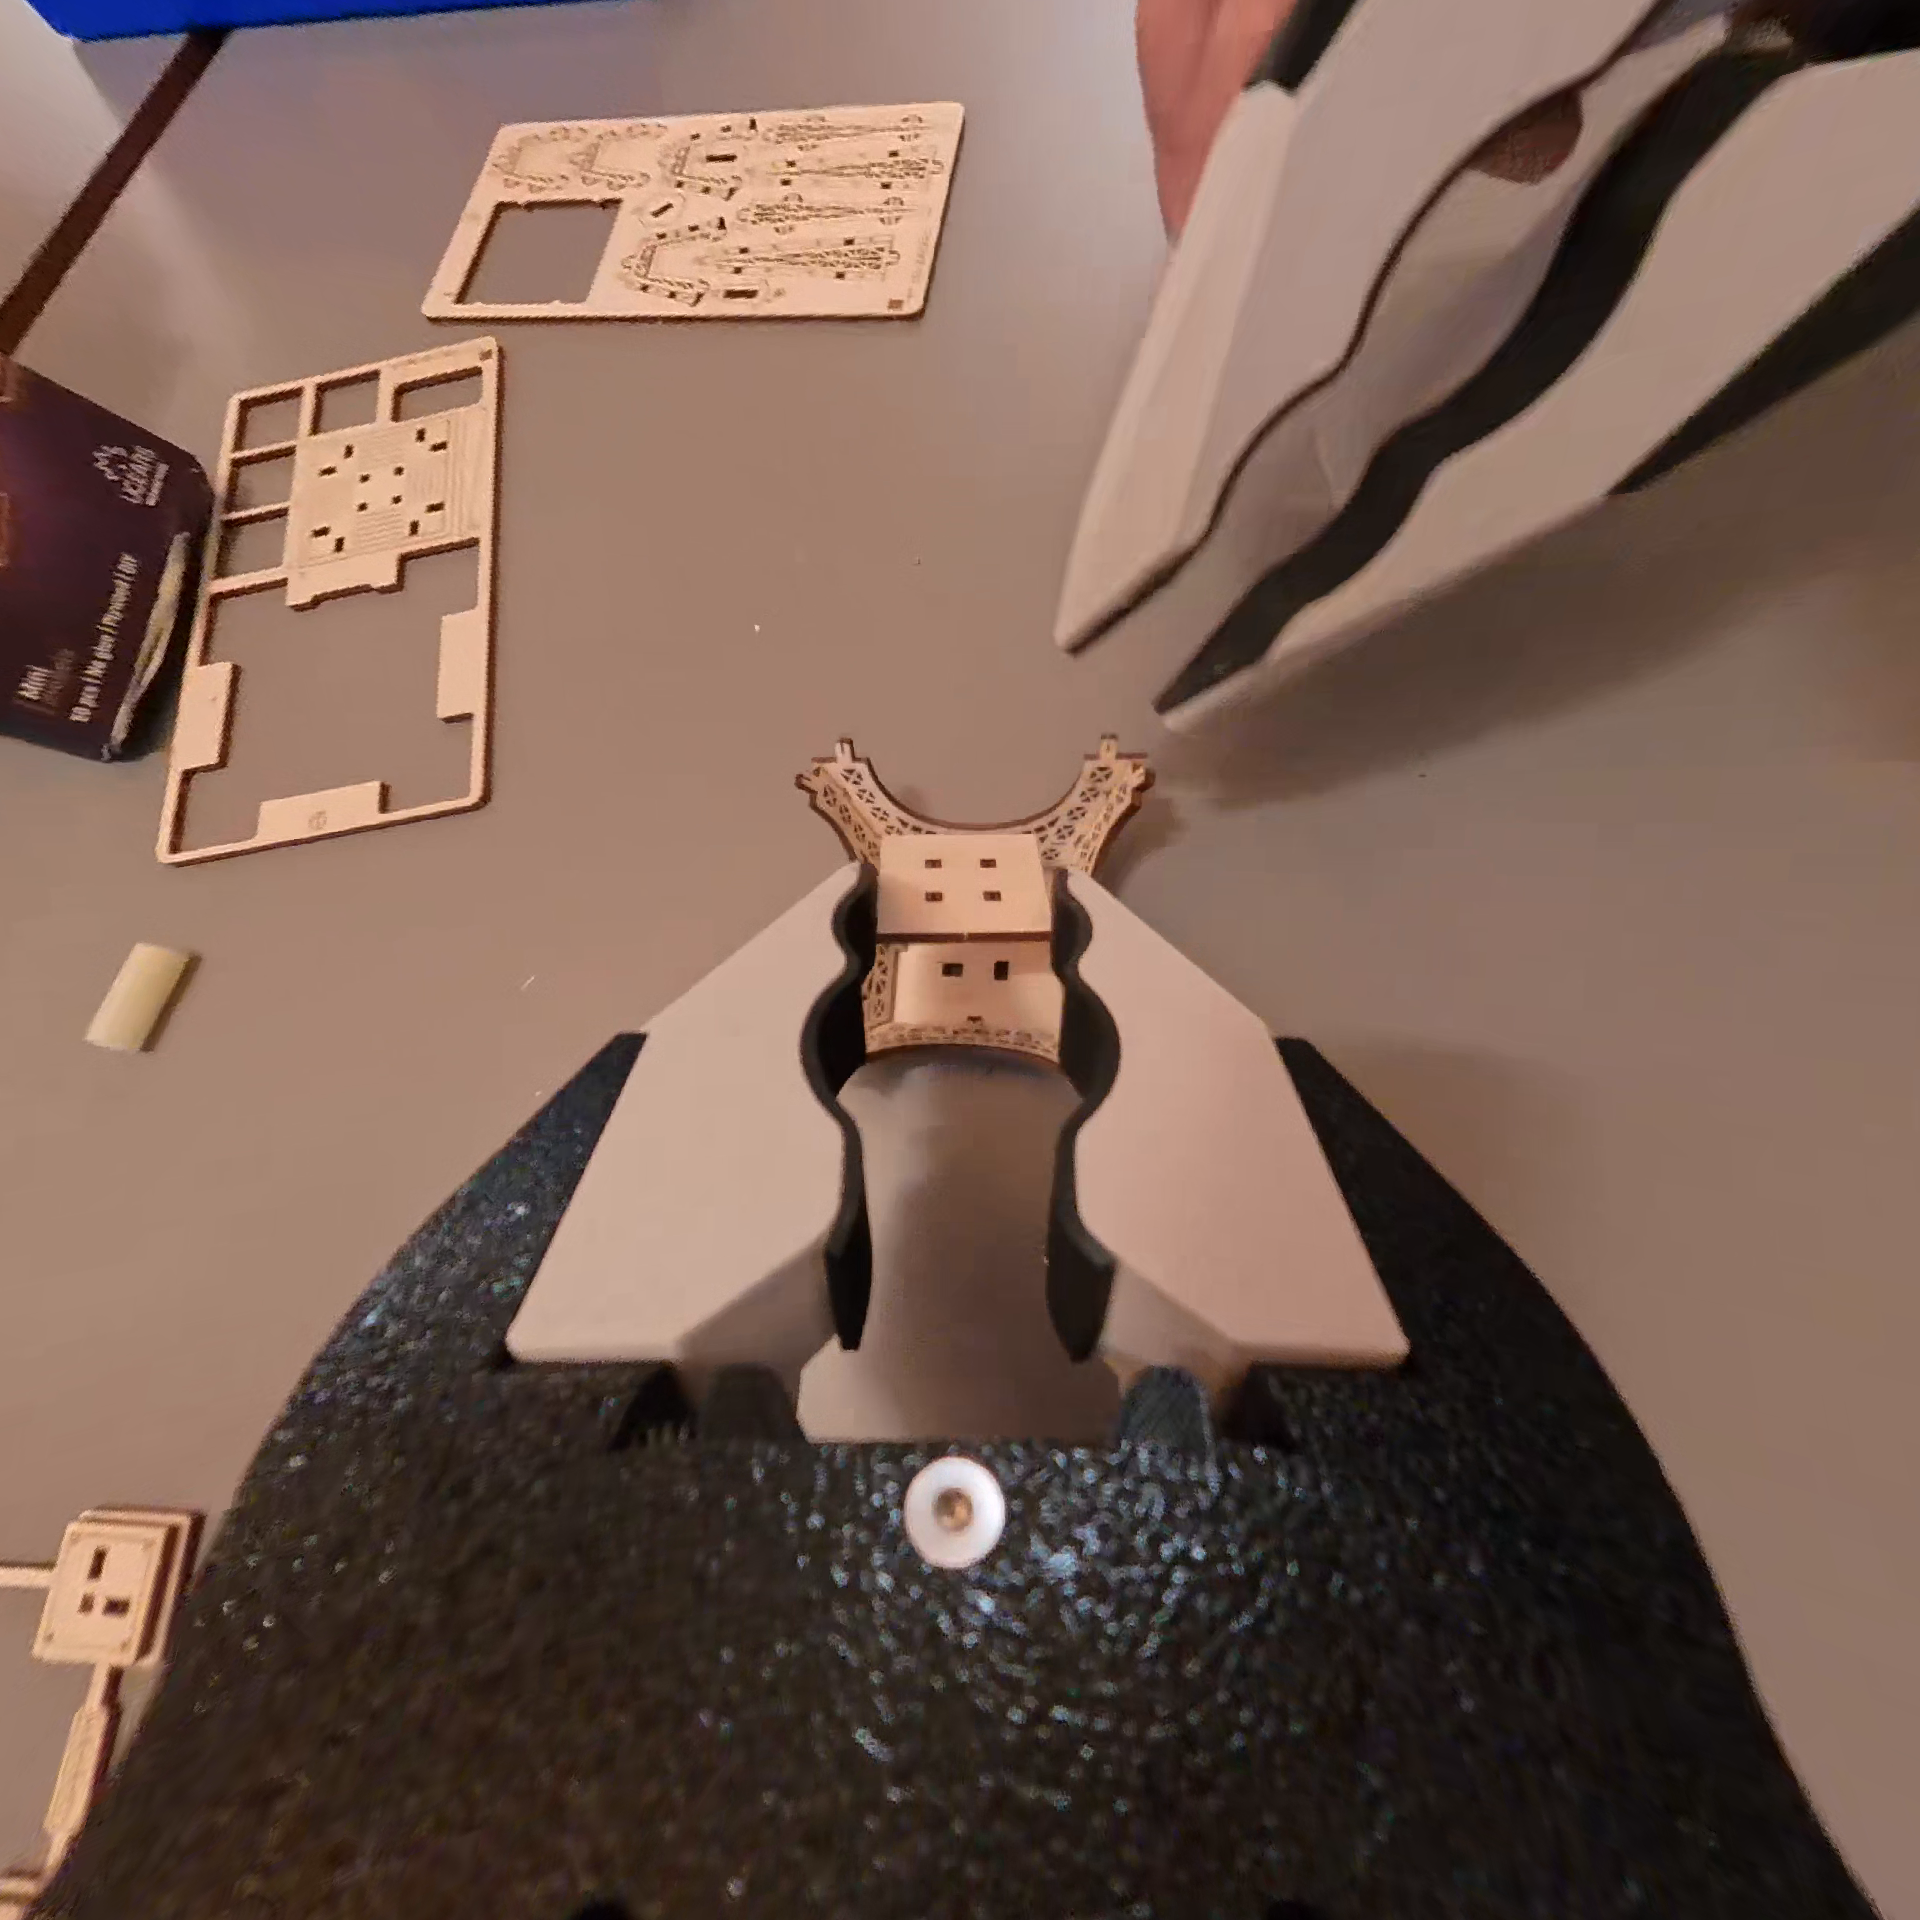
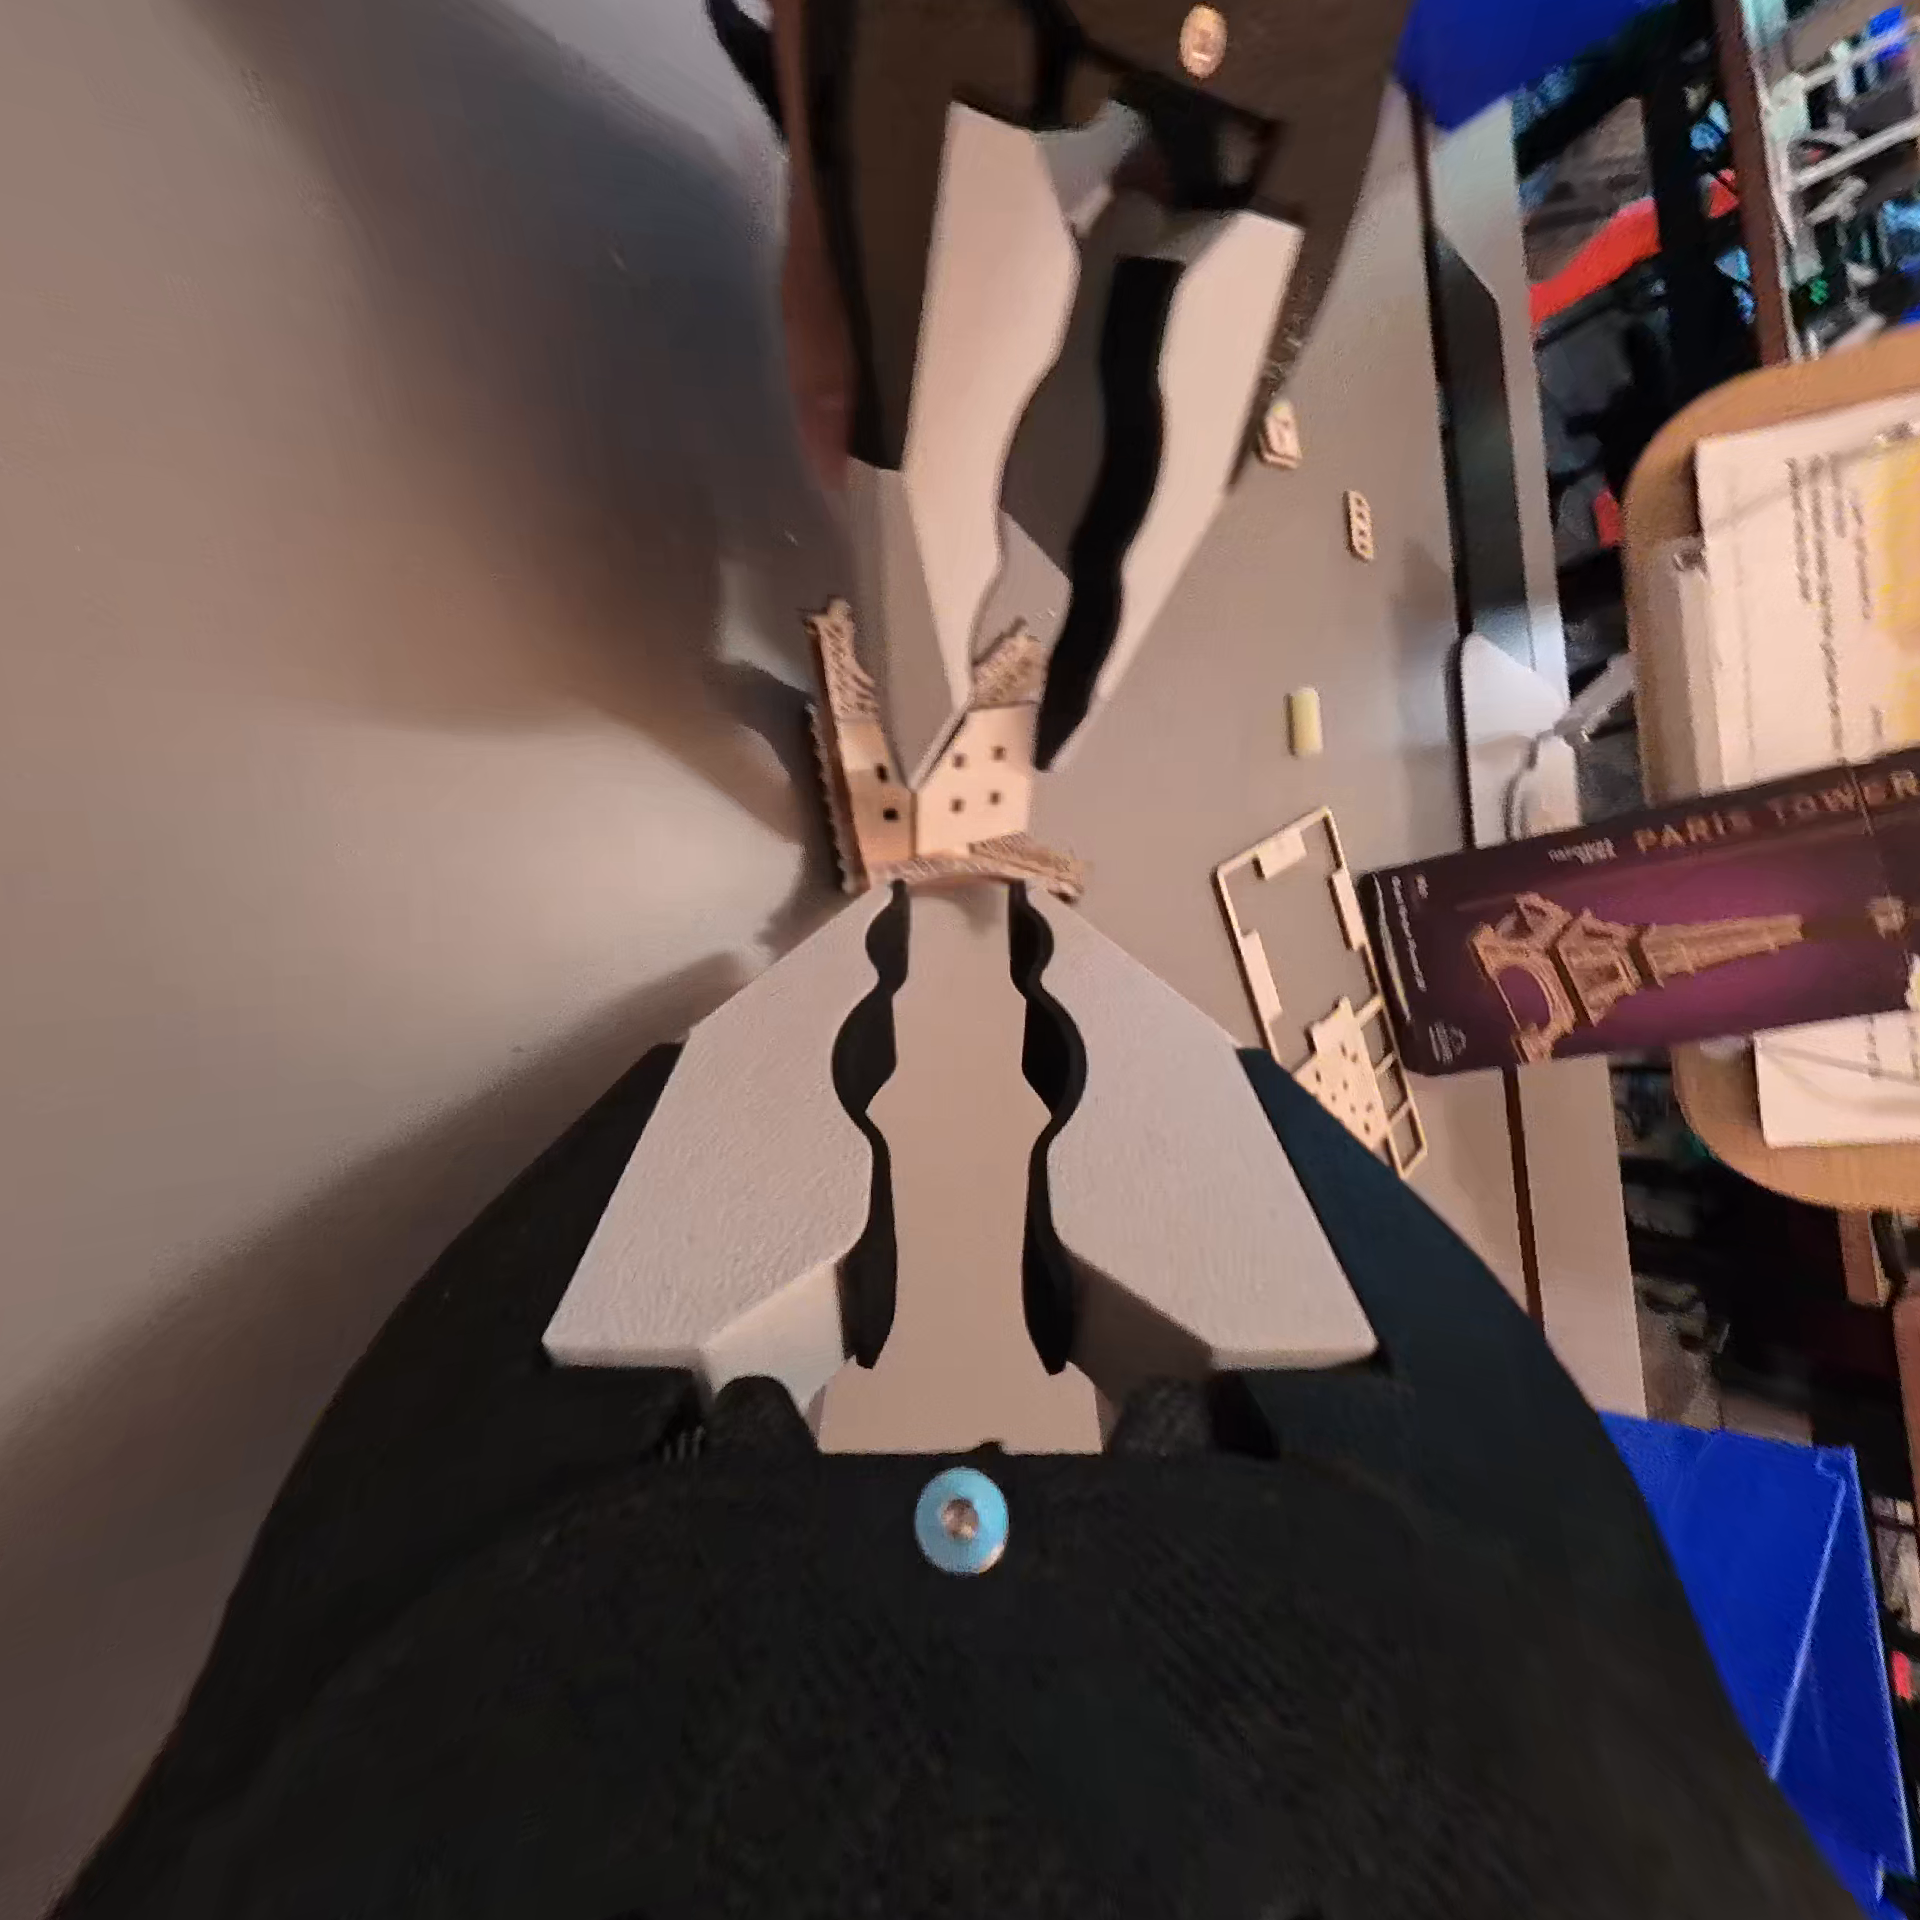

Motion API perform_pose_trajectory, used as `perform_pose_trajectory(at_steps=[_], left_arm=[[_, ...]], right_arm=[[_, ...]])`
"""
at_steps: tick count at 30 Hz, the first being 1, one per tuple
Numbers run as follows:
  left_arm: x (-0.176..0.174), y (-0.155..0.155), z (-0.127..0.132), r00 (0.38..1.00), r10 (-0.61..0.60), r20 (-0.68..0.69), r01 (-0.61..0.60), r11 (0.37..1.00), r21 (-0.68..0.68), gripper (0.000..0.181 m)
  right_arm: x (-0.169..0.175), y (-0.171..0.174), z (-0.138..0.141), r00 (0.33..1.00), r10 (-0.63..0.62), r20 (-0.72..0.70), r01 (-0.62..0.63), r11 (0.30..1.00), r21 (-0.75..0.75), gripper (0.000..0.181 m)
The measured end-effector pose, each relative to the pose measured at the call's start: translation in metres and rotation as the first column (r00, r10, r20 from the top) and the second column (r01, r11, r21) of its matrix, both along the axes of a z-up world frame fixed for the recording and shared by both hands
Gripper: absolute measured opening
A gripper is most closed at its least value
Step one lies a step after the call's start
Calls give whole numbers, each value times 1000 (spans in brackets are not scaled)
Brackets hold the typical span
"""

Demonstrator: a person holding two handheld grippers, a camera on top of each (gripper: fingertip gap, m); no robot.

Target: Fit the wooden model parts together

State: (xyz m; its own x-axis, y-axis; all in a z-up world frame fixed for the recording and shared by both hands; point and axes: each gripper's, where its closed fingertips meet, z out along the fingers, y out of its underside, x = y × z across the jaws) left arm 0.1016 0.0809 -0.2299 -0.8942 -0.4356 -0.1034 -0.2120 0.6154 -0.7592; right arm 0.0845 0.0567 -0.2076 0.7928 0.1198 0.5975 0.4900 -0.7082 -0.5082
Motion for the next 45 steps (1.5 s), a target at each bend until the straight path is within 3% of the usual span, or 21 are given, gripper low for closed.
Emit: perform_pose_trajectory(at_steps=[7,13,19,24,32,42,45], left_arm=[[2,2,-20,996,19,-82,-16,999,42,31],[0,3,-13,995,39,-95,-34,998,52,39],[-3,9,-1,988,80,-135,-63,990,125,36],[-2,13,0,985,65,-163,-26,973,230,17],[1,9,-12,948,78,-309,20,954,300,35],[-2,8,-26,929,91,-358,110,857,504,30],[-2,7,-26,929,93,-359,106,861,498,30]], right_arm=[[19,-11,-8,996,-70,-46,72,996,50,11],[21,-8,-10,981,-69,-179,97,984,148,12],[9,-4,-30,923,-13,-385,84,982,168,27],[13,-2,-27,912,-1,-410,95,973,209,32],[6,3,-27,904,60,-424,52,967,248,31],[6,3,-28,903,68,-424,41,969,242,31],[5,3,-27,906,71,-417,37,969,244,31]])
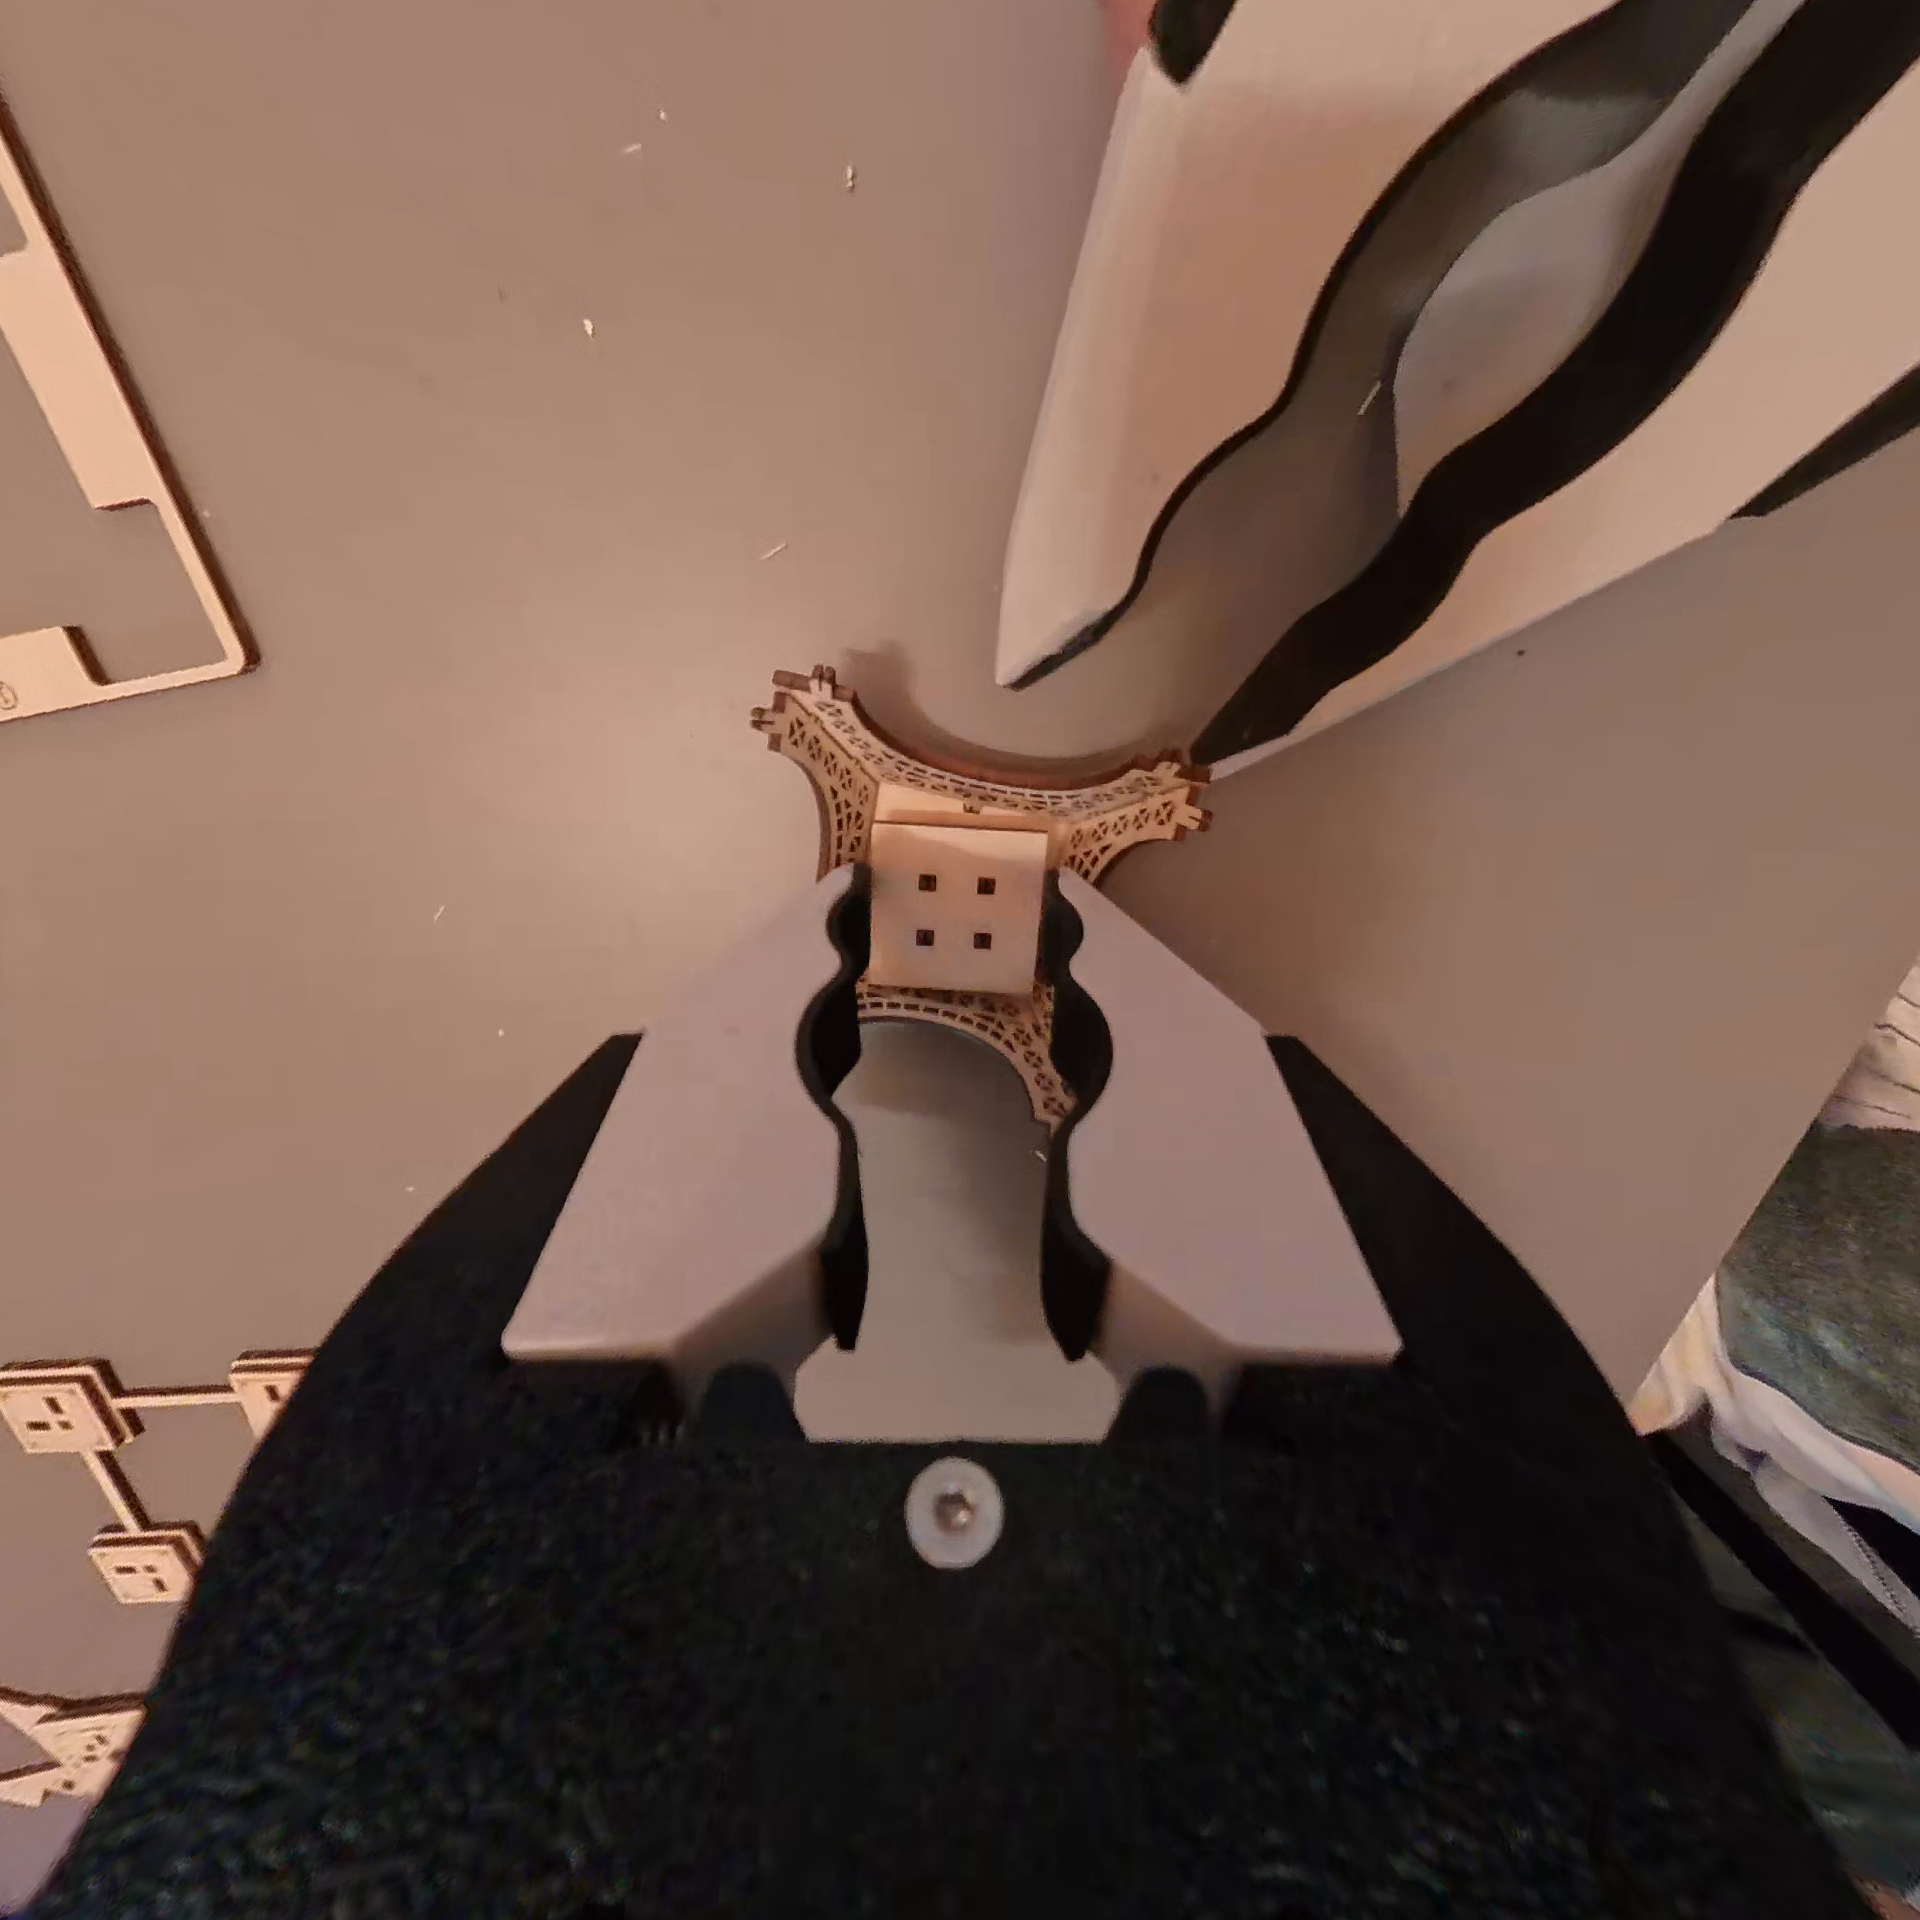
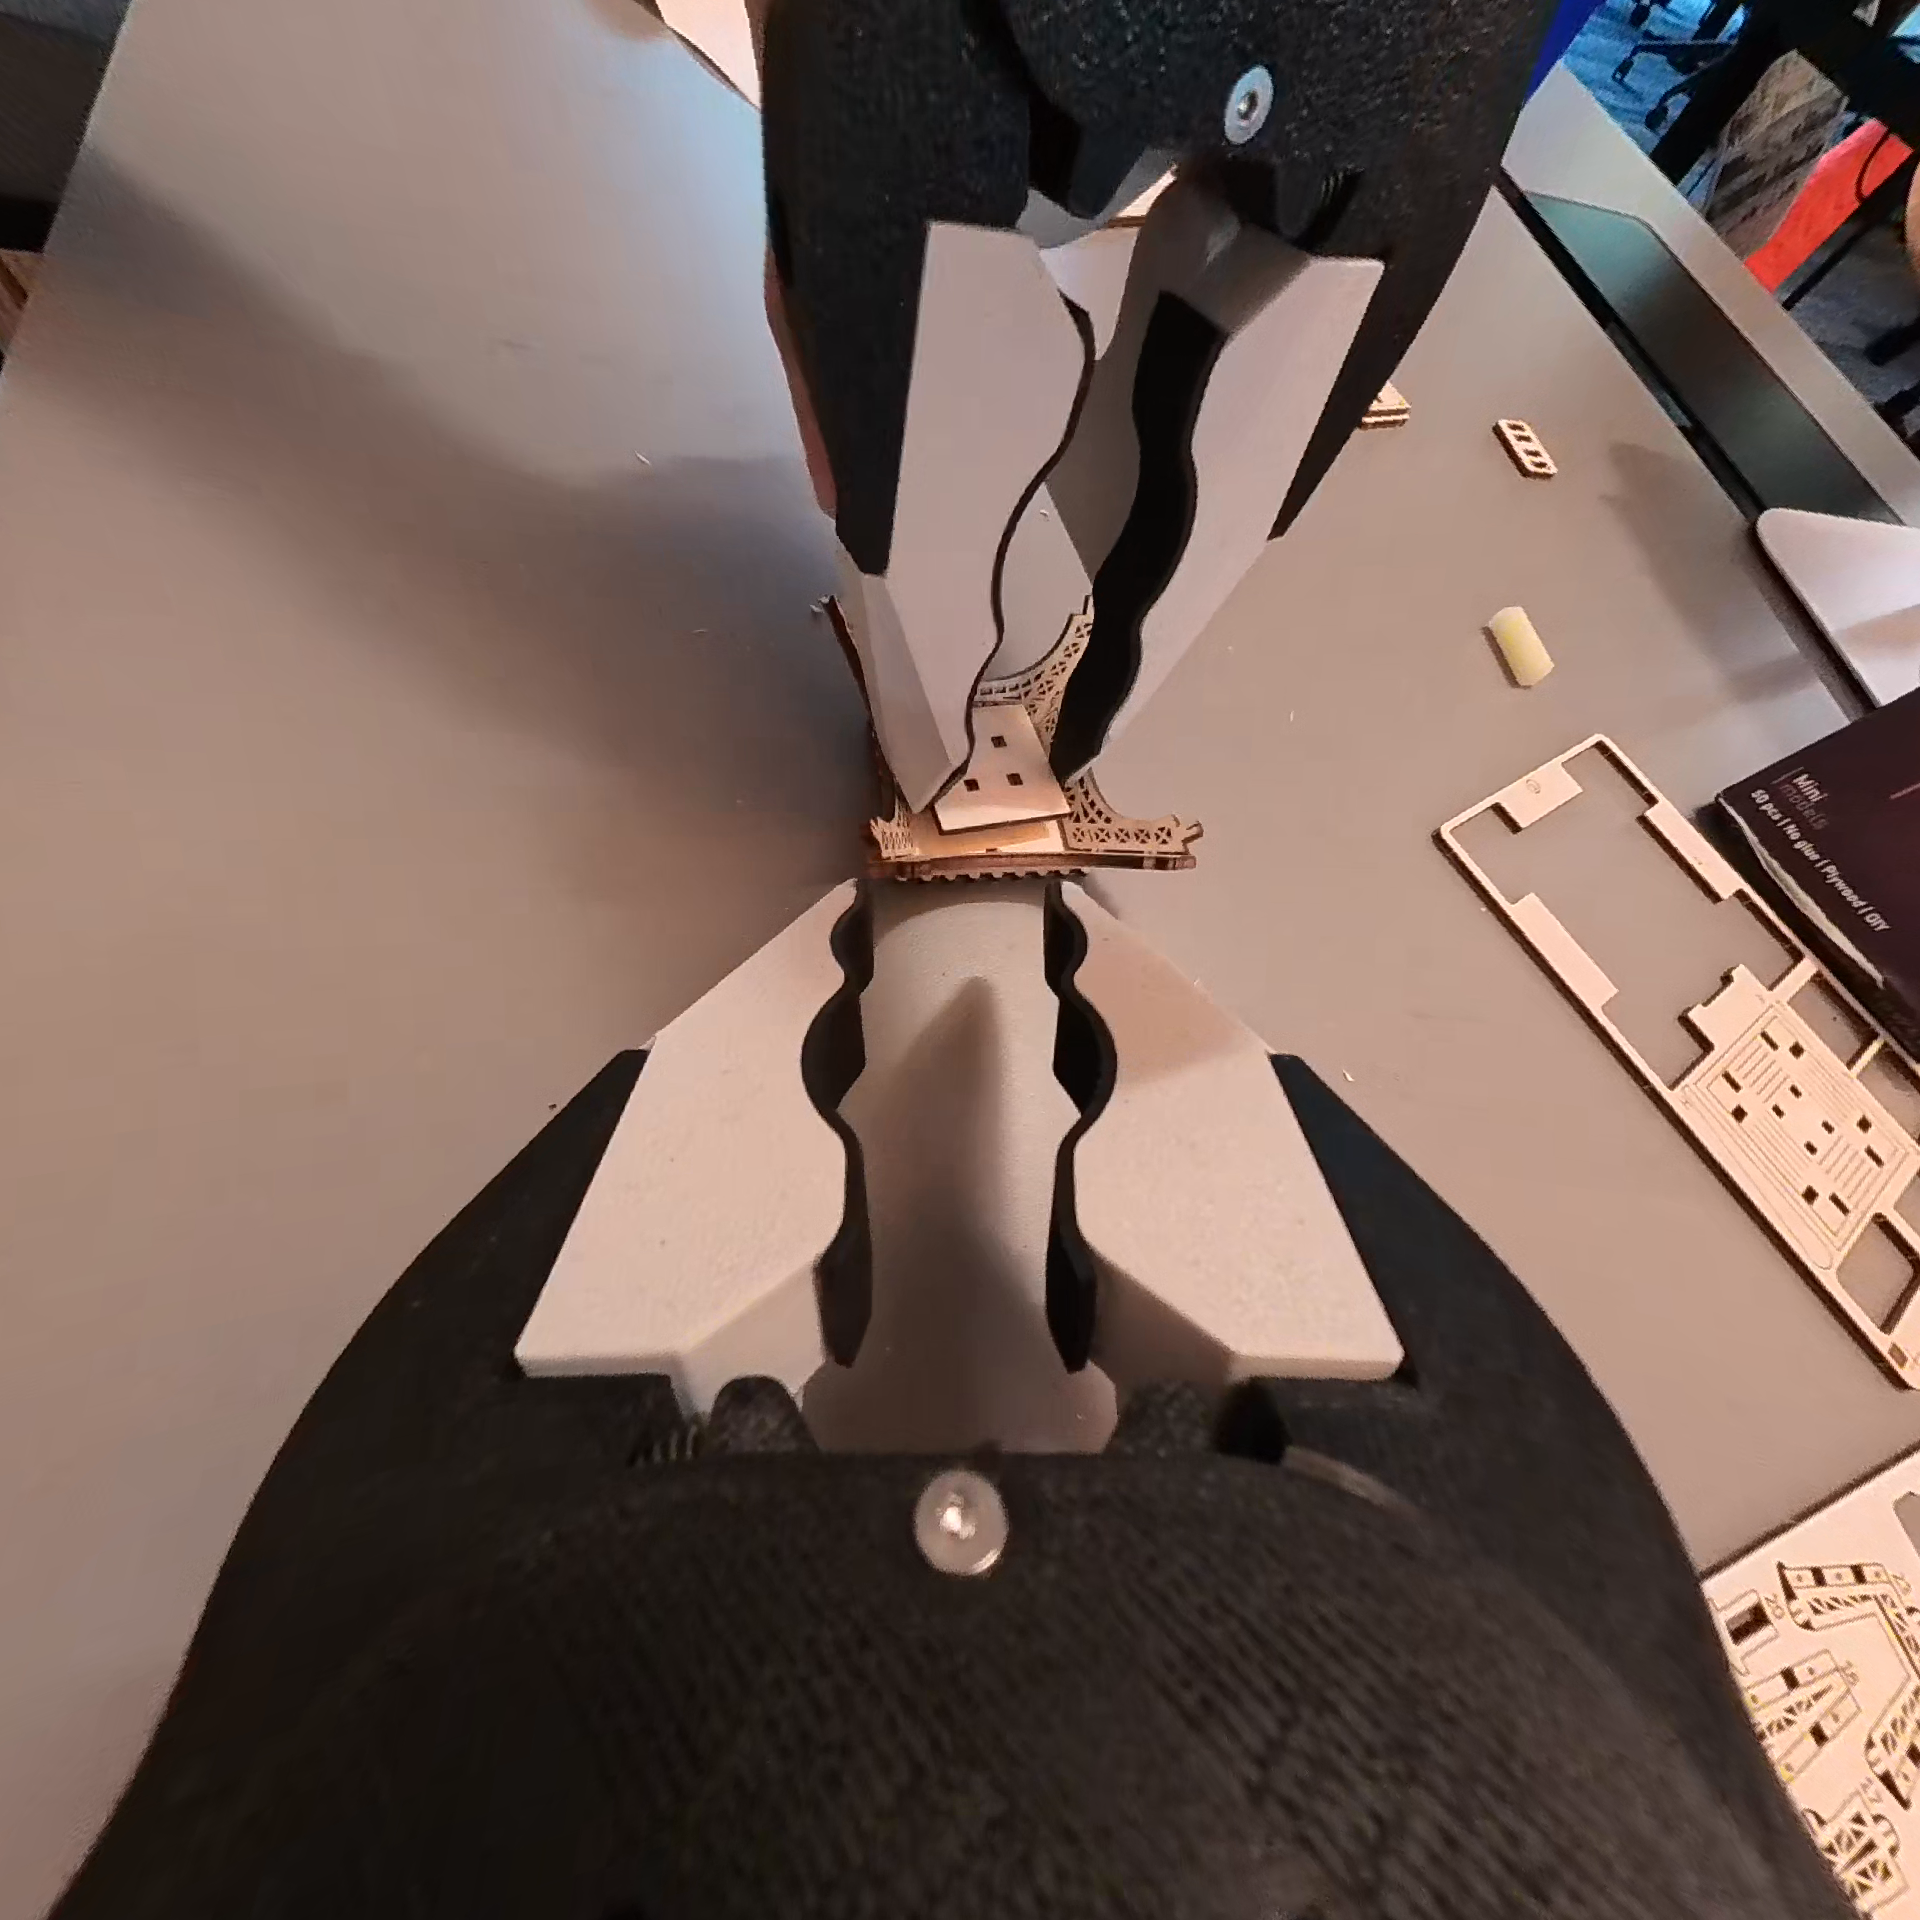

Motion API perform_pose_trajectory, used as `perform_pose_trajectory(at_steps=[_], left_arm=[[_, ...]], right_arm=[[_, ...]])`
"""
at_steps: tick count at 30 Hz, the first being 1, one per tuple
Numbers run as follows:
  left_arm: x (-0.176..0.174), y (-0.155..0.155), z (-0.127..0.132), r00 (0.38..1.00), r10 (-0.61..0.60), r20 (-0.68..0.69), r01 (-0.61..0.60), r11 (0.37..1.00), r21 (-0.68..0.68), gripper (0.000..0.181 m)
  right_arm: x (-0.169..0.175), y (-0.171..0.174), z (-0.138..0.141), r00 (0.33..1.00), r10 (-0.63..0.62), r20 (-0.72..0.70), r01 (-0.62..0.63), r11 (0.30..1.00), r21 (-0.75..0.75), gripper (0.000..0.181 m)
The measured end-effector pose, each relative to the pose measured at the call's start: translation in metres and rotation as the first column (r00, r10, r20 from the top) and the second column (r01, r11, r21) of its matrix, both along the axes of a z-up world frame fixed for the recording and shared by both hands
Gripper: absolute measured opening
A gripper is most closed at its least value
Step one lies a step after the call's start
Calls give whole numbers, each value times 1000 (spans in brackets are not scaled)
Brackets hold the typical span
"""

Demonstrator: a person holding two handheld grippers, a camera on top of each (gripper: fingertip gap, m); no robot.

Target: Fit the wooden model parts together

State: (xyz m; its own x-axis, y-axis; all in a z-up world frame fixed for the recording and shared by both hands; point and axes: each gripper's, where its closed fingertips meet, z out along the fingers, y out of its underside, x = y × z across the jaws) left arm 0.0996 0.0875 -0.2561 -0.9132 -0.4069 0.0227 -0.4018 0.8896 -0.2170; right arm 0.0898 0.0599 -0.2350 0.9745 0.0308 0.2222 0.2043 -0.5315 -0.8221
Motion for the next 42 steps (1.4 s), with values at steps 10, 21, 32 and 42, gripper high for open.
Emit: perform_pose_trajectory(at_steps=[10,21,32,42], left_arm=[[2,2,2,998,-28,56,29,999,-16,30],[6,5,17,996,-53,67,58,996,-66,33],[0,1,0,992,-122,15,122,992,11,30],[2,7,6,984,-171,46,171,985,6,31]], right_arm=[[2,1,-9,1000,-6,31,8,998,-56,30],[15,-1,1,997,-50,-50,51,999,5,28],[19,-5,-1,998,-54,-35,53,999,-11,27],[19,-4,-13,999,-54,-6,53,995,-81,26]])
